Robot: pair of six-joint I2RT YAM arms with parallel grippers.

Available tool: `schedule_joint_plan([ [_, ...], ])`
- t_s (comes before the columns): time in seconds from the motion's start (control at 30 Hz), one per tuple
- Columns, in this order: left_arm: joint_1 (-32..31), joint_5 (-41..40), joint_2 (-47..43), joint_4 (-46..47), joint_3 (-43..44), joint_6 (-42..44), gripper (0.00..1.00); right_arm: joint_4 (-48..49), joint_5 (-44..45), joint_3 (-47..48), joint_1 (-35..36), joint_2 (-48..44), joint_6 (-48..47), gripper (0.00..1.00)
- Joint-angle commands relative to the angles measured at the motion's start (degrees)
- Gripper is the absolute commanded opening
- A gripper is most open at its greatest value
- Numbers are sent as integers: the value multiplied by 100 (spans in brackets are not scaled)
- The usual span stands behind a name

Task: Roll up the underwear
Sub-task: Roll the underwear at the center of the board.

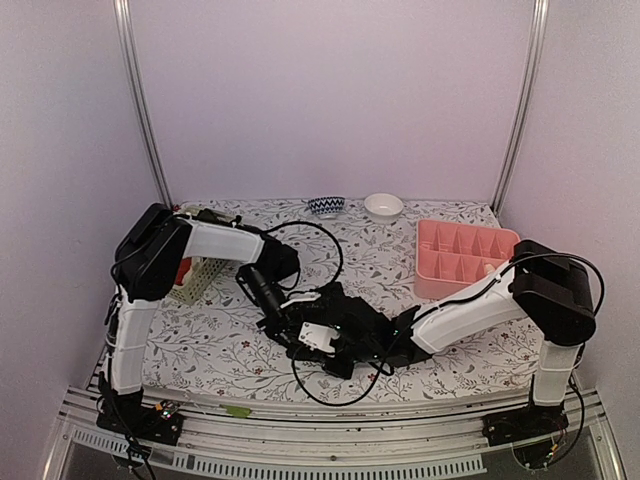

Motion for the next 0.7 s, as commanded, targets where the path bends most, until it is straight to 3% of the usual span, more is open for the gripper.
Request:
schedule_joint_plan([
  [0.0,398,-202,-438,830,-207,-473,44,-203,-1077,-45,-114,101,477,0],
  [0.13,893,17,-1390,1912,-713,-1142,55,-449,-1877,143,-365,168,1087,0],
  [0.33,1526,-474,-2961,3993,-2252,-2090,57,-726,-3300,450,-837,286,1978,0],
  [0.5,1517,-861,-4183,4762,-3488,-1944,56,-587,-4380,545,-1228,467,2542,0],
  [0.67,875,-1561,-5312,5497,-4738,-1515,57,-439,-5150,607,-1528,922,2892,0],
])
